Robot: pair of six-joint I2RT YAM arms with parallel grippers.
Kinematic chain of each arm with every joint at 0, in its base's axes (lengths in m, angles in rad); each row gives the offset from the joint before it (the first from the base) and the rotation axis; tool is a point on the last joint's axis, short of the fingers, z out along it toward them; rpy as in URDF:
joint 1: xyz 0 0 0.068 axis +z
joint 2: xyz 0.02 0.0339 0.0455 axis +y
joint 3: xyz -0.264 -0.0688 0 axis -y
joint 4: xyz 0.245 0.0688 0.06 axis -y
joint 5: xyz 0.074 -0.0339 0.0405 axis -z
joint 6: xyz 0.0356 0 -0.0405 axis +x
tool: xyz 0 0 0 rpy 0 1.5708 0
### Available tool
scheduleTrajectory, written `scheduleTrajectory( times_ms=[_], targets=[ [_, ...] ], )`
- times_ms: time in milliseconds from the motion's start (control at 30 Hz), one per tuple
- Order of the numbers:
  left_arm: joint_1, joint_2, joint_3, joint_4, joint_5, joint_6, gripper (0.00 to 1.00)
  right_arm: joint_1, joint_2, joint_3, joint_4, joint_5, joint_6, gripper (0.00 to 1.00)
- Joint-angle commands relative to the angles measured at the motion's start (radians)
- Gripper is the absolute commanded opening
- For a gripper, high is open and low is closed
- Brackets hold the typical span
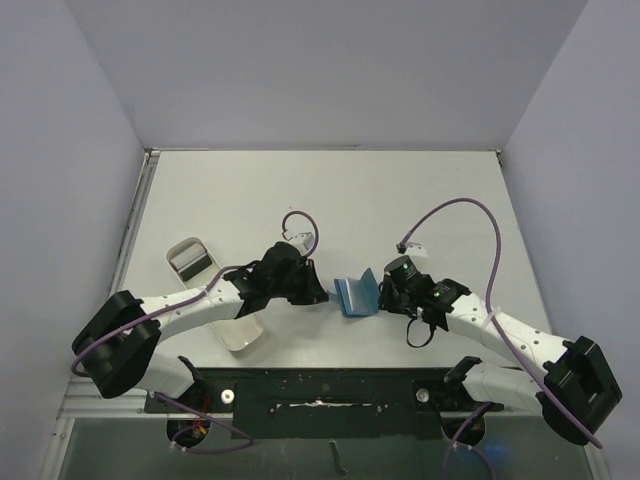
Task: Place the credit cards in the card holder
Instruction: Open the card holder at the center of the board.
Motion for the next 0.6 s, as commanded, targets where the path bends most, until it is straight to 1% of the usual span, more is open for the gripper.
scheduleTrajectory(
  times_ms=[0,67,167,200,300,400,500,567],
  targets=[
    [0.011,-0.019,0.001,0.019,-0.007,0.025,0.0,-0.057,-0.015,-0.008,-0.045,0.044,0.02,0.36],
    [0.012,-0.018,-0.004,0.036,0.01,0.025,0.0,-0.066,-0.016,0.003,-0.08,0.059,0.027,0.44],
    [0.012,-0.021,-0.007,0.065,0.041,0.023,0.0,-0.063,-0.027,0.042,-0.128,0.067,0.038,0.5],
    [0.013,-0.023,-0.008,0.075,0.051,0.02,0.0,-0.06,-0.033,0.055,-0.137,0.066,0.041,0.51],
    [0.013,-0.029,-0.008,0.093,0.067,0.016,0.0,-0.033,-0.049,0.101,-0.156,0.066,0.048,0.5],
    [0.013,-0.035,-0.004,0.1,0.075,0.015,0.0,-0.002,-0.048,0.153,-0.158,0.067,0.052,0.47],
    [0.013,-0.043,-0.002,0.113,0.086,0.01,0.0,0.018,-0.022,0.169,-0.133,0.083,0.043,0.44],
    [0.013,-0.045,0.001,0.116,0.085,0.01,0.0,0.014,0.016,0.172,-0.117,0.081,0.033,0.44]
  ],
)
